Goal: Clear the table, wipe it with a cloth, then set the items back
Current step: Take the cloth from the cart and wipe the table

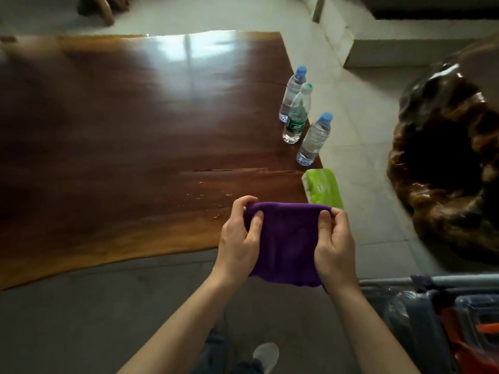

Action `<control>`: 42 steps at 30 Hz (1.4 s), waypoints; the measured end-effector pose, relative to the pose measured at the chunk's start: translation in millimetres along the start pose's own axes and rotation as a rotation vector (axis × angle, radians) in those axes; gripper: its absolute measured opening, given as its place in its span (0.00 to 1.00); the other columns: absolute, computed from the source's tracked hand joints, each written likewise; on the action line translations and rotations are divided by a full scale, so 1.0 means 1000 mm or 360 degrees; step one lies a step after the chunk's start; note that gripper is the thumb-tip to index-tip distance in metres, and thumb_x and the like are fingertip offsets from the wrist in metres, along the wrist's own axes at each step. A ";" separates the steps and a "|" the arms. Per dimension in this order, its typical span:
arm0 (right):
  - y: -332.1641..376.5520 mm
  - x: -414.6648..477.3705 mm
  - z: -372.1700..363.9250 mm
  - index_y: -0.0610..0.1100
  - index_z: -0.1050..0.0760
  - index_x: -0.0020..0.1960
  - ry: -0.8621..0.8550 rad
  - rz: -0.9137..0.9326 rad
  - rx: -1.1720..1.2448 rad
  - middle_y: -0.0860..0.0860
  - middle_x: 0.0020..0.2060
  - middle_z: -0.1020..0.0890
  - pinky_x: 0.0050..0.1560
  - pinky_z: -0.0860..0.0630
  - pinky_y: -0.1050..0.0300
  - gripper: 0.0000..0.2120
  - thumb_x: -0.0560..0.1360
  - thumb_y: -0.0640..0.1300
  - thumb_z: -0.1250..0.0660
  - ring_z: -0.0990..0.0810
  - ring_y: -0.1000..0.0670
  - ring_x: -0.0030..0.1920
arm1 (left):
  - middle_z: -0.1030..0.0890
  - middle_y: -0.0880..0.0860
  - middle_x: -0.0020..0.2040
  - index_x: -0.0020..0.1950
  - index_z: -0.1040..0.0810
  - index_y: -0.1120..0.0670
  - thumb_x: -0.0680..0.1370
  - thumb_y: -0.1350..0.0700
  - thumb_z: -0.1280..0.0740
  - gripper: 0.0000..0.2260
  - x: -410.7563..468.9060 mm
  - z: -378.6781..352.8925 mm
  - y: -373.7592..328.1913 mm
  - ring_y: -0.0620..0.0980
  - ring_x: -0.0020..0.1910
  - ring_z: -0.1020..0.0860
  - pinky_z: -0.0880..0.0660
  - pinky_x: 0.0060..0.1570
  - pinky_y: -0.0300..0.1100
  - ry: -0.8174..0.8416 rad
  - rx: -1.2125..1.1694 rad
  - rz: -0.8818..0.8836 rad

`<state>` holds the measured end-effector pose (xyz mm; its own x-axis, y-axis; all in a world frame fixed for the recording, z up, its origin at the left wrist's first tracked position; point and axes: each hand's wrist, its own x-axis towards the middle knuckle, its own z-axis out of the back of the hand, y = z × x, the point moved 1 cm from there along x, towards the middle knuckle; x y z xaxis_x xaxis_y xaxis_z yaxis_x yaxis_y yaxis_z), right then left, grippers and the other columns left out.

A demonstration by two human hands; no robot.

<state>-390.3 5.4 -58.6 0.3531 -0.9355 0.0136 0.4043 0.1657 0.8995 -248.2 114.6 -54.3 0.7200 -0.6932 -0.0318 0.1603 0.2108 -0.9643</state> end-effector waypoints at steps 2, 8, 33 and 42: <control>-0.005 -0.002 -0.017 0.61 0.30 0.51 0.0017 -0.0020 -0.0028 0.60 0.40 0.20 0.37 0.26 0.72 0.09 0.82 0.61 0.48 0.21 0.64 0.42 | 0.21 0.45 0.47 0.64 0.28 0.44 0.83 0.54 0.36 0.11 0.001 0.012 0.015 0.43 0.46 0.21 0.24 0.45 0.35 0.0013 -0.0016 0.0043; -0.027 0.001 -0.061 0.60 0.32 0.58 0.0166 -0.0177 -0.0019 0.61 0.47 0.21 0.43 0.24 0.58 0.10 0.79 0.60 0.41 0.19 0.56 0.48 | 0.21 0.46 0.52 0.63 0.29 0.39 0.78 0.56 0.31 0.18 0.010 0.035 0.057 0.45 0.50 0.20 0.19 0.48 0.43 0.0065 -0.0052 0.0215; -0.103 0.065 -0.179 0.39 0.24 0.65 0.0107 -0.0113 -0.0592 0.40 0.63 0.23 0.59 0.28 0.54 0.14 0.80 0.35 0.36 0.23 0.40 0.62 | 0.23 0.44 0.60 0.63 0.23 0.48 0.78 0.53 0.29 0.14 0.085 0.117 0.176 0.37 0.57 0.23 0.22 0.50 0.33 0.0073 0.0440 0.0162; -0.103 0.054 -0.201 0.47 0.29 0.71 0.0006 0.0122 -0.1224 0.39 0.74 0.37 0.67 0.35 0.37 0.27 0.76 0.56 0.36 0.36 0.36 0.71 | 0.27 0.56 0.72 0.70 0.25 0.55 0.76 0.50 0.27 0.24 0.069 0.192 0.223 0.56 0.73 0.31 0.34 0.71 0.55 -0.0143 0.1376 0.0132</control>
<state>-243.0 0.1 -238.7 0.4061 -0.9118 0.0610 0.8506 0.4015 0.3394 -33.3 245.9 -221.2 0.7968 -0.6032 -0.0368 0.5351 0.7325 -0.4208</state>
